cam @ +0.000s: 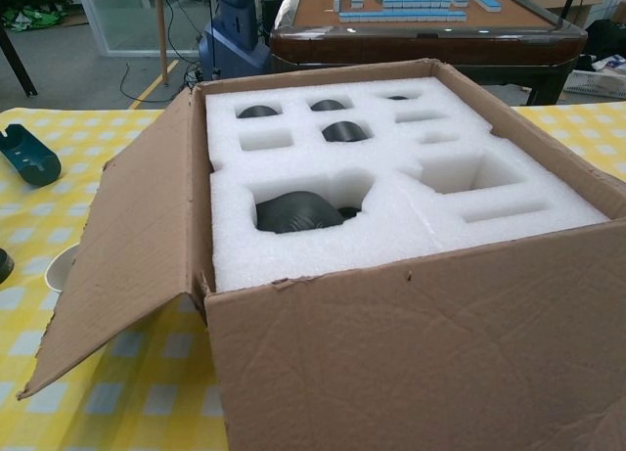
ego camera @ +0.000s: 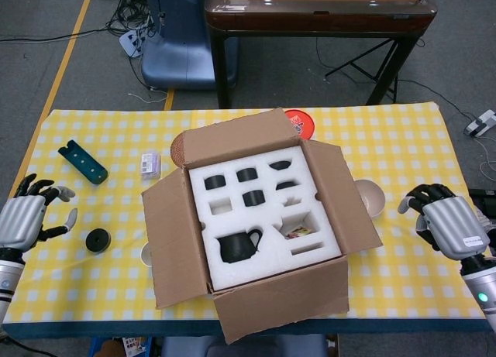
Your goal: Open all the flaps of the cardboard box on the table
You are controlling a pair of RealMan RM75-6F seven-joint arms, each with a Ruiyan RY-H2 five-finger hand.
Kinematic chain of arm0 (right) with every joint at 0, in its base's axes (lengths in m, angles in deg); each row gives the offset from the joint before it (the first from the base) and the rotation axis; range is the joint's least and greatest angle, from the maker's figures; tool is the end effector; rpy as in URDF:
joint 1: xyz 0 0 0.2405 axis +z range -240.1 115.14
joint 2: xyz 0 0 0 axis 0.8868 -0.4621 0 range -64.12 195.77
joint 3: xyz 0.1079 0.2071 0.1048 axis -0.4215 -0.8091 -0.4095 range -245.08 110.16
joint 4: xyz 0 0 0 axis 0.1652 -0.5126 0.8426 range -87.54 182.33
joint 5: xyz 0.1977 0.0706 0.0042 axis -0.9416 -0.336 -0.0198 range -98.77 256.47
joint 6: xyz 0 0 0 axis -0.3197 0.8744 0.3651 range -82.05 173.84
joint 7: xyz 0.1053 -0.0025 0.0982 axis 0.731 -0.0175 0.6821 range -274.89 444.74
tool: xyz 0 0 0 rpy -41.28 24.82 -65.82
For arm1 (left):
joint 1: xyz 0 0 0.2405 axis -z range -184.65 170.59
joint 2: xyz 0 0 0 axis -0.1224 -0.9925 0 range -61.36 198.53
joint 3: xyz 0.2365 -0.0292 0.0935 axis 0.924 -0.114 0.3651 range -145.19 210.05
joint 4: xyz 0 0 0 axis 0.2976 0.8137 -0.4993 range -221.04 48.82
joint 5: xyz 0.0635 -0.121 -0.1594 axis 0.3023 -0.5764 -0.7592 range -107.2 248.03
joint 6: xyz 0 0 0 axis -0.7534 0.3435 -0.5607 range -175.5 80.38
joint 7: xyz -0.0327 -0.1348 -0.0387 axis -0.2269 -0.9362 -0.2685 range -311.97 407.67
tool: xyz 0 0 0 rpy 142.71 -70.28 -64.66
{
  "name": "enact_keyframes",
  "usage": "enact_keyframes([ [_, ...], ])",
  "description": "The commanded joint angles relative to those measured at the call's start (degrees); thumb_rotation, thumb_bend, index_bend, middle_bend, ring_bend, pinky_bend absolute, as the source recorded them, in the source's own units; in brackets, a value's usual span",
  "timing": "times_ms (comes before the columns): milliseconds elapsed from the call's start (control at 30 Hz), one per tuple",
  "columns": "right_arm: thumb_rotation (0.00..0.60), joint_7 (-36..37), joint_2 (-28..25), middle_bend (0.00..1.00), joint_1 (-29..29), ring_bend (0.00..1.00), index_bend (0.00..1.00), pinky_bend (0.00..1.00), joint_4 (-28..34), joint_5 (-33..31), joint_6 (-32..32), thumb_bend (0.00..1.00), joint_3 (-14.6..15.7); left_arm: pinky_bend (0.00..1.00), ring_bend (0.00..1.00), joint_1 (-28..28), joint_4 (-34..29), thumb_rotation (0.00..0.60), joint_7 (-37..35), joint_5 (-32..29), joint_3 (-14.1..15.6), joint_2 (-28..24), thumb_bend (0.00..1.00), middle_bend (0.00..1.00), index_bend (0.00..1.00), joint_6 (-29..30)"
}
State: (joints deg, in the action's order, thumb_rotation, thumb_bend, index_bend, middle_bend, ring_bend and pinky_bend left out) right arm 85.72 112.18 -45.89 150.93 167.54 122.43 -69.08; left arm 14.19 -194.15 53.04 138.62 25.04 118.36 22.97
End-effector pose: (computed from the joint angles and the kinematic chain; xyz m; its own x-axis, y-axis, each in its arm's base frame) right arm -0.2526 -0.2283 0.2111 0.5144 -0.0613 0.8553 -0.8411 -0.2305 0.4894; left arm -0.2480 0.2664 0.2000 0.4004 0.0866 0.9122 0.9162 -0.0211 -0.4001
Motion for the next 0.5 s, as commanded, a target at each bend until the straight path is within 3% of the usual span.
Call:
enact_keyframes([
  [33, 0.600, 0.9, 1.6, 0.40, -2.1, 0.26, 0.45, 0.26, -1.4, 0.8, 1.7, 0.70, 1.3, 0.00, 0.18, -3.0, 1.2, 0.350, -0.7, 2.0, 1.5, 0.8, 0.44, 0.40, 0.44, 3.5],
  [367, 0.600, 2.1, 5.5, 0.40, -6.1, 0.26, 0.45, 0.26, -5.6, 4.2, 6.9, 0.70, 2.5, 0.00, 0.18, -11.5, 2.7, 0.352, 0.6, 9.8, 5.5, 5.8, 0.44, 0.39, 0.43, 15.8],
  [500, 0.600, 1.5, 6.3, 0.40, -6.4, 0.26, 0.45, 0.26, -6.1, 4.6, 7.1, 0.70, 2.5, 0.00, 0.18, -13.2, 2.8, 0.351, 1.7, 11.3, 6.7, 6.8, 0.44, 0.38, 0.43, 17.0],
])
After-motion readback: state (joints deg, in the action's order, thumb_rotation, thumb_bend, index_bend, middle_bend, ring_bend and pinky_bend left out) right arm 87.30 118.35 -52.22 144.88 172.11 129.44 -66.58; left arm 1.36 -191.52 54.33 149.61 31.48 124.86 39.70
